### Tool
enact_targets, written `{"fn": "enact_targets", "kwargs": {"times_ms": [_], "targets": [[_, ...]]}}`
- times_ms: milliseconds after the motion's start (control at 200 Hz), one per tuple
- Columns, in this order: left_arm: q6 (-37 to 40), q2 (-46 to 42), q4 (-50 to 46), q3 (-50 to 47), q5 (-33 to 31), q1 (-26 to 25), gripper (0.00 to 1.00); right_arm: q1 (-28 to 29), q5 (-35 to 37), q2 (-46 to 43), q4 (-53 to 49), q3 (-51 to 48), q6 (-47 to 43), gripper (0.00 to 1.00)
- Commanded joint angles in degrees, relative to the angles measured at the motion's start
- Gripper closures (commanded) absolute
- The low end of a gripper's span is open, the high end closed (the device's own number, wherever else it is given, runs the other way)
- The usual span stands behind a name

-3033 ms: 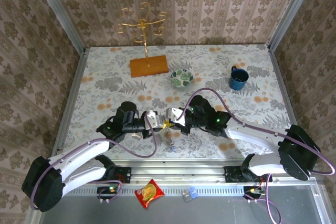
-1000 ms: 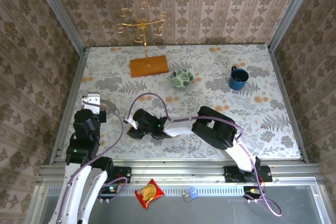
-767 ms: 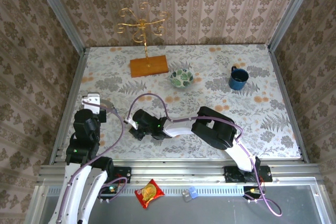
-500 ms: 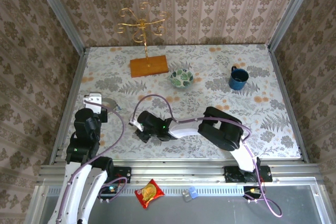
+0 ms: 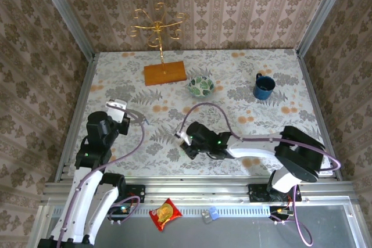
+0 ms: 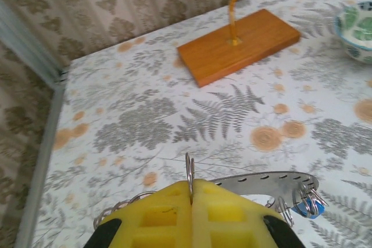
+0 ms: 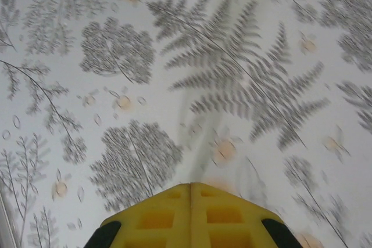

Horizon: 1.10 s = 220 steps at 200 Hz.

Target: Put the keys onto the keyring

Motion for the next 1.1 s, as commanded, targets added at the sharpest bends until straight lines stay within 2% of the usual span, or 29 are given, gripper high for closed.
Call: {"fn": "enact_targets", "kwargs": {"times_ms": [0,195,365,545,905,1095], "targets": [[2.61,0.7,3.27,2.59,8.67,-1.27,1.0,-2.55,-4.06,-4.52,-6.68,-2.44,2.38,1.0],[5.35,3.31,3.41,3.11,15.61,-6.0,1.0,-7.59,-9.31,-8.36,-13.33,-3.73,5.88,1.0],[9.12,7.04,2.69,4.12,17.24,-12.63,1.0,-10.41,-10.11,-7.74,-15.69,-2.78,12.26,1.0],[12.1,11.56,2.56,5.23,17.2,-18.95,1.0,-13.16,-11.35,-2.66,-20.29,1.54,15.5,1.0],[16.02,15.78,1.56,6.04,20.9,-24.65,1.0,-15.68,-10.28,7.88,-26.55,11.58,13.04,1.0],[18.04,17.79,1.15,6.16,20.53,-27.36,1.0,-15.94,-8.45,12.18,-28.16,14.63,12.25,1.0]]}}
